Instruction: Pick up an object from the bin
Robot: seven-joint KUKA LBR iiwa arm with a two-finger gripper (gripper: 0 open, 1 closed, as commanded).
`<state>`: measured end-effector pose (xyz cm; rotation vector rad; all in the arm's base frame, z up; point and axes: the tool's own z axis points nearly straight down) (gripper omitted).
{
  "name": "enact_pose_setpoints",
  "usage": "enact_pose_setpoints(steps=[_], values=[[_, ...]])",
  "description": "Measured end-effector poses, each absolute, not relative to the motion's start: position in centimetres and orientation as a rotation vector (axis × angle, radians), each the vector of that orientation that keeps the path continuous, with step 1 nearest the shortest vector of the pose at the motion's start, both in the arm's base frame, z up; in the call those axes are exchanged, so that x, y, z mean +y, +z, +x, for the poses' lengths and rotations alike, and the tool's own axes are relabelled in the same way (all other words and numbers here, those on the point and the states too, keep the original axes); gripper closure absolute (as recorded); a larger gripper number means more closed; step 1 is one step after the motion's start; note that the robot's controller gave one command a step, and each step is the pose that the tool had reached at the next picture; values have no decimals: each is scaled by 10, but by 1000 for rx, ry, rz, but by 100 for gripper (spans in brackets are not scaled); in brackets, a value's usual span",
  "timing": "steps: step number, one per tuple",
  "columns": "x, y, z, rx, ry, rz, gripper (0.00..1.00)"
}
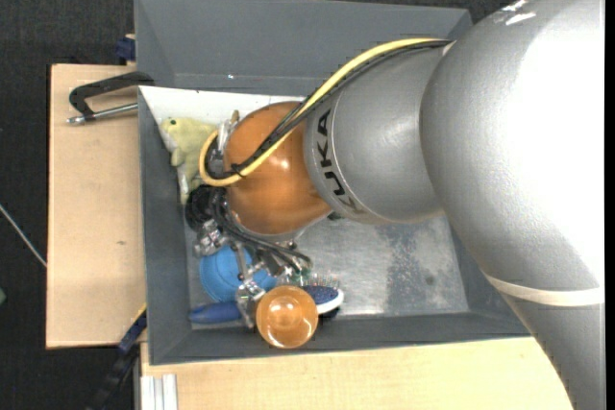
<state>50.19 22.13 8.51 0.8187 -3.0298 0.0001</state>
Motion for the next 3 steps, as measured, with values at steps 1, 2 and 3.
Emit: enact_pose_setpoints(steps=[1, 2, 3], values=[[182, 90, 500, -2571, -13, 1841, 100], [189, 181, 501, -2572, 2, 1830, 100], [188, 176, 499, -2564, -3, 1823, 0]])
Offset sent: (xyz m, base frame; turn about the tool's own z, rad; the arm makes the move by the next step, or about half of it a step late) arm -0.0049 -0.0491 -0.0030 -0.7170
